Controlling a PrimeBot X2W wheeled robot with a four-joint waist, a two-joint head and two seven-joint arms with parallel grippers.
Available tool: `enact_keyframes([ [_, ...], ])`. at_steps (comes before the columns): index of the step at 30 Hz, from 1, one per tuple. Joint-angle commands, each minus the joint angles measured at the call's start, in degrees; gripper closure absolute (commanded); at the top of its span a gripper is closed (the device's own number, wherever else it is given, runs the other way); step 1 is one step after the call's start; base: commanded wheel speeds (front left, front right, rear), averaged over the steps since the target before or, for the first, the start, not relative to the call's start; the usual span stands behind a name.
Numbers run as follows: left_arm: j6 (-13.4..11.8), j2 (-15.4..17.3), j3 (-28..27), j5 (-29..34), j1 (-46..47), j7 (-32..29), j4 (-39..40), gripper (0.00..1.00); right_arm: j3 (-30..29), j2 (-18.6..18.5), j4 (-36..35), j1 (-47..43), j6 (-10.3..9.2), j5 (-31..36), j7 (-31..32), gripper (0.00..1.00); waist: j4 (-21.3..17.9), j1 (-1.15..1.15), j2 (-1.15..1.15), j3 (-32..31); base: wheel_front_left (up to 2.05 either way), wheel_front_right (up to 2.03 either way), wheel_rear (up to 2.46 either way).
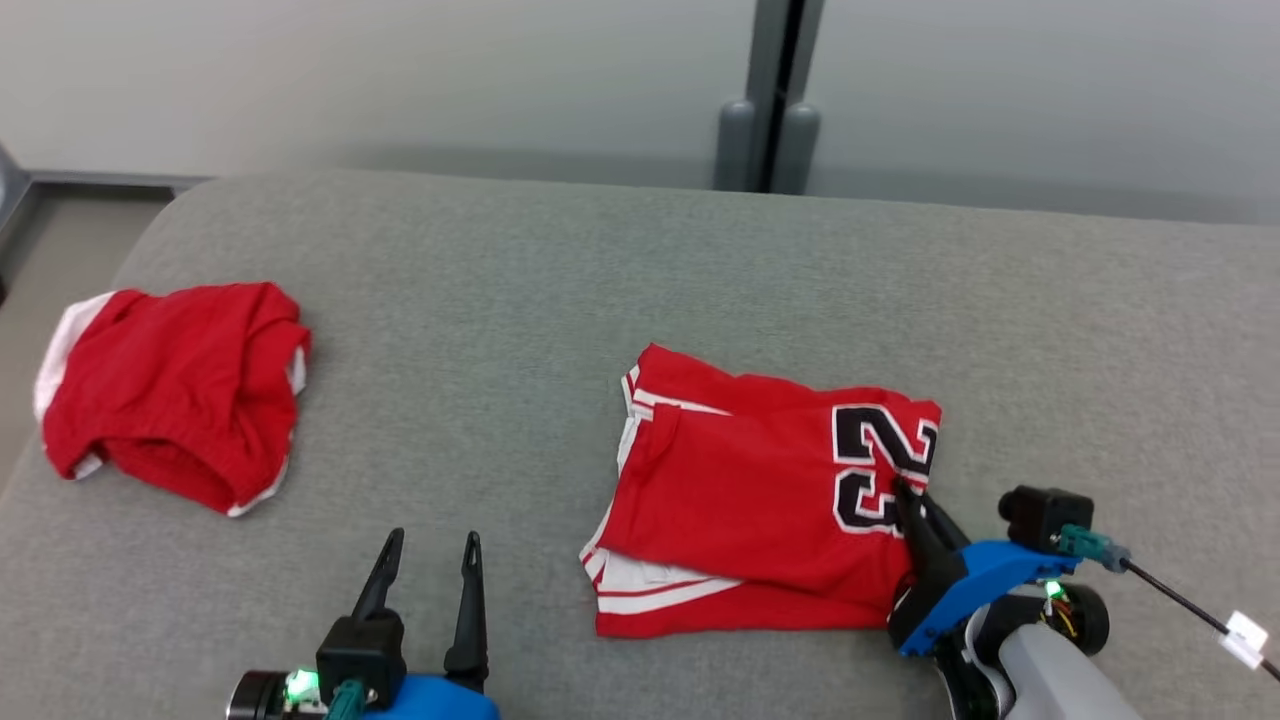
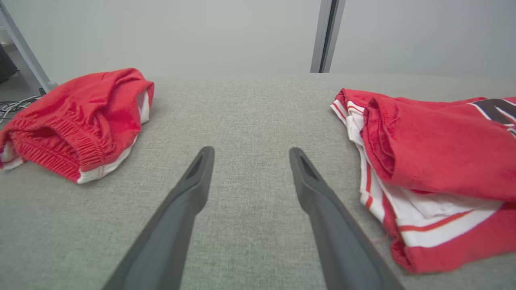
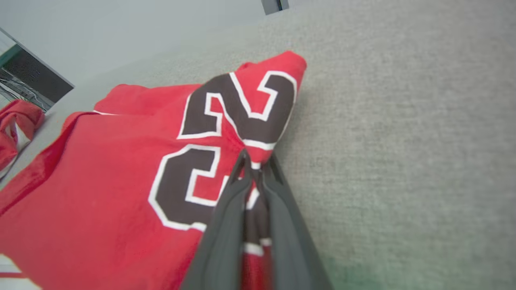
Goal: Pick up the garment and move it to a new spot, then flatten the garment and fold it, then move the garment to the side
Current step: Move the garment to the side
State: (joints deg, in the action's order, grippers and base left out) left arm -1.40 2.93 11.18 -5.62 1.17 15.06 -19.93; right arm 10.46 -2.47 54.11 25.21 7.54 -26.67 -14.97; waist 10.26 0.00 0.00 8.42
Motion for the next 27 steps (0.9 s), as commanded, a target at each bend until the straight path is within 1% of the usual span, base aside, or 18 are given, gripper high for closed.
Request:
enact_keyframes([
  [1, 0.3, 0.0, 0.0, 0.2, 0.4, 0.2, 0.4, 0.0, -1.0, -0.8, -1.2, -0.2, -0.1, 0.6, -0.3, 1.0, -3.3, 0.0, 0.0, -1.3, 0.0, 0.0, 0.0],
  [6, 0.7, 0.0, 0.4, 0.3, 1.5, 0.2, 0.4, 0.0, -0.5, -0.6, -4.8, -1.9, -0.1, 1.7, -0.3, 1.0, -12.5, 0.0, 0.0, -1.9, 0.0, 0.0, 0.0],
  [13, 1.2, 0.0, 0.7, 0.9, 3.1, 0.2, 0.0, 0.0, 2.1, -0.6, -8.0, -2.7, -0.06, 1.9, -0.3, 1.0, -26.1, 0.0, 0.0, -1.0, 0.0, 0.0, 0.0],
  [17, 1.5, 0.0, 0.5, 1.4, 4.2, 0.2, -0.1, 0.0, 2.7, -0.5, -9.9, -3.4, -0.06, 1.4, -0.3, 1.0, -32.0, 0.0, 0.0, 0.3, 0.0, 0.0, 0.0],
  [19, 1.8, 0.0, 0.4, 1.7, 4.6, 0.2, -0.3, 0.0, 2.8, -0.5, -10.5, -3.8, -0.06, 1.3, -0.3, 1.0, -34.1, 0.0, 0.0, 1.0, 0.0, 0.0, 0.0],
  [22, 2.4, 0.1, 1.1, 2.7, 5.2, 0.2, -0.6, 0.0, 2.3, -0.5, -11.0, -4.5, -0.06, 1.8, -0.3, 1.0, -35.9, 0.0, 0.0, 1.8, 0.0, 0.0, 0.0],
  [25, 2.7, 0.1, 1.1, 3.3, 5.6, 0.2, -0.9, 0.0, 1.0, -0.5, -10.7, -4.1, -0.06, 3.9, -0.3, 1.0, -36.4, 0.0, 0.0, 2.8, 0.0, 0.0, 0.0],
  [27, 3.0, 0.1, 1.4, 3.6, 6.0, 0.2, -0.9, 0.0, -0.6, -0.7, -10.4, -3.1, -0.06, 6.1, -0.3, 1.0, -35.8, 0.0, 0.0, 3.4, 0.0, 0.0, 0.0],
])
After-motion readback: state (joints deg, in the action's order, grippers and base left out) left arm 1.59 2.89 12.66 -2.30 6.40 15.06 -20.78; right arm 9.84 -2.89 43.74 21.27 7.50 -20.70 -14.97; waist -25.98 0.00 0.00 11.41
